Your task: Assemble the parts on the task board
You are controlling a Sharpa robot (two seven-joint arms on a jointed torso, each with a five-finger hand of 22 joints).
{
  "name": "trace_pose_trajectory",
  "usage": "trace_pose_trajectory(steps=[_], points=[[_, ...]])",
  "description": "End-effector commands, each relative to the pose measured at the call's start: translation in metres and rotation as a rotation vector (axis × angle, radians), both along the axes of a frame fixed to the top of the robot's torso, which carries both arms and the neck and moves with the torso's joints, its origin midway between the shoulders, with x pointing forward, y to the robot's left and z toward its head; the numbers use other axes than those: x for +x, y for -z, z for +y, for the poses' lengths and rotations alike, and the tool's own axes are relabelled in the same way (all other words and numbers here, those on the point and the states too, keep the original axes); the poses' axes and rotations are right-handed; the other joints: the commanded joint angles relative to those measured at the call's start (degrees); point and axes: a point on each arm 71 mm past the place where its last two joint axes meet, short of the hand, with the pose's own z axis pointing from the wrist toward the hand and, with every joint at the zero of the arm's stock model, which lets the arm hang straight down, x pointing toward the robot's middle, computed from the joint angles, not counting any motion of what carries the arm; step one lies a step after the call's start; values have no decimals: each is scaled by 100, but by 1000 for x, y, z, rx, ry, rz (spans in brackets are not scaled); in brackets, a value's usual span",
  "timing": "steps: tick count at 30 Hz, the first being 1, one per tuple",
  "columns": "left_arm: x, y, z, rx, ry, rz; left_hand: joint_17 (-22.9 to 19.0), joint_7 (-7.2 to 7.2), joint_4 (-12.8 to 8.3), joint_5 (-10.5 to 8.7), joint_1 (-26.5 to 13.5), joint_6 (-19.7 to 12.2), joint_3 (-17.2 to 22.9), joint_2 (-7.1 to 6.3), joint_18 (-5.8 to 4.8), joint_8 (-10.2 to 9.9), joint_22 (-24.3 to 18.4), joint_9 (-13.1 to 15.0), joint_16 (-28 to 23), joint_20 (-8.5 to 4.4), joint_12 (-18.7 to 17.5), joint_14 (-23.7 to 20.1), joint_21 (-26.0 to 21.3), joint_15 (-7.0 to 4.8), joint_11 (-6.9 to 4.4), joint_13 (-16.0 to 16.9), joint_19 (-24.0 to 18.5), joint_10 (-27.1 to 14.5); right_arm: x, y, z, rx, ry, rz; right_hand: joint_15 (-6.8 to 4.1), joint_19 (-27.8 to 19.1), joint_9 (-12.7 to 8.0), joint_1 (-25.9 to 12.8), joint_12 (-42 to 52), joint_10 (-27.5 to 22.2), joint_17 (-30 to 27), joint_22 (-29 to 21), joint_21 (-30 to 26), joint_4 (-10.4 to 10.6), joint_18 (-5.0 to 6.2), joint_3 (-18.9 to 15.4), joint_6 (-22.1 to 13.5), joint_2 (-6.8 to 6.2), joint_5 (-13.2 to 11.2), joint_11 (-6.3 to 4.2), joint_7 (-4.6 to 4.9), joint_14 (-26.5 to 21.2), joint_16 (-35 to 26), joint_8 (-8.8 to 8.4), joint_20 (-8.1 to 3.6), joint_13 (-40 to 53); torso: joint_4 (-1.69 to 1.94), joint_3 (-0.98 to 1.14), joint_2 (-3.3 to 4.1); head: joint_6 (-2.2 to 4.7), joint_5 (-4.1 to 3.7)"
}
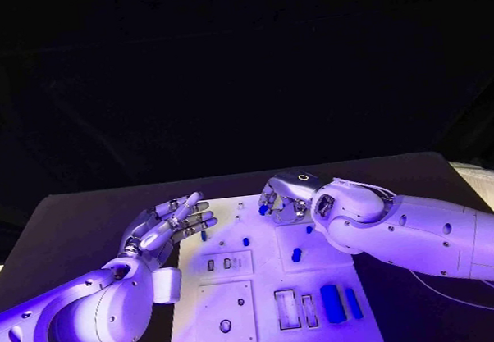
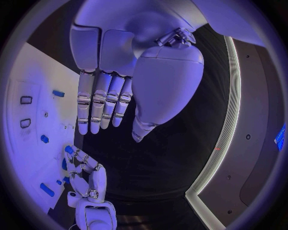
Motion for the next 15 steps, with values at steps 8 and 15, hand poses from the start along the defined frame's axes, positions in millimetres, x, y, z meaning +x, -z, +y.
trace_pose_trajectory(steps=[8,15], points=[[0,-2,-2,-15,19,-5,-10,164,-69,-26,21,32,13,38,59,-14,-17,-8,-36,-10,11,28,-28,10,1,-6,49,22,11,-5,7,58,73,-79,-40,12,90,-49,-21,48,20,19,48,19,-58,18,56,-42,-12,11,-6,65,57,6,-1,-7,47,-2,36,42,-3],[0,-1,-2,-16,22,-3,-12,165,-78,-26,27,31,16,42,59,-14,-19,-8,-38,-10,11,28,-31,10,1,-6,51,20,20,-1,16,62,91,-77,-40,14,92,-48,-25,44,34,31,57,19,-60,24,54,-55,-11,13,-3,63,73,1,-1,-8,88,-5,74,49,-32]])
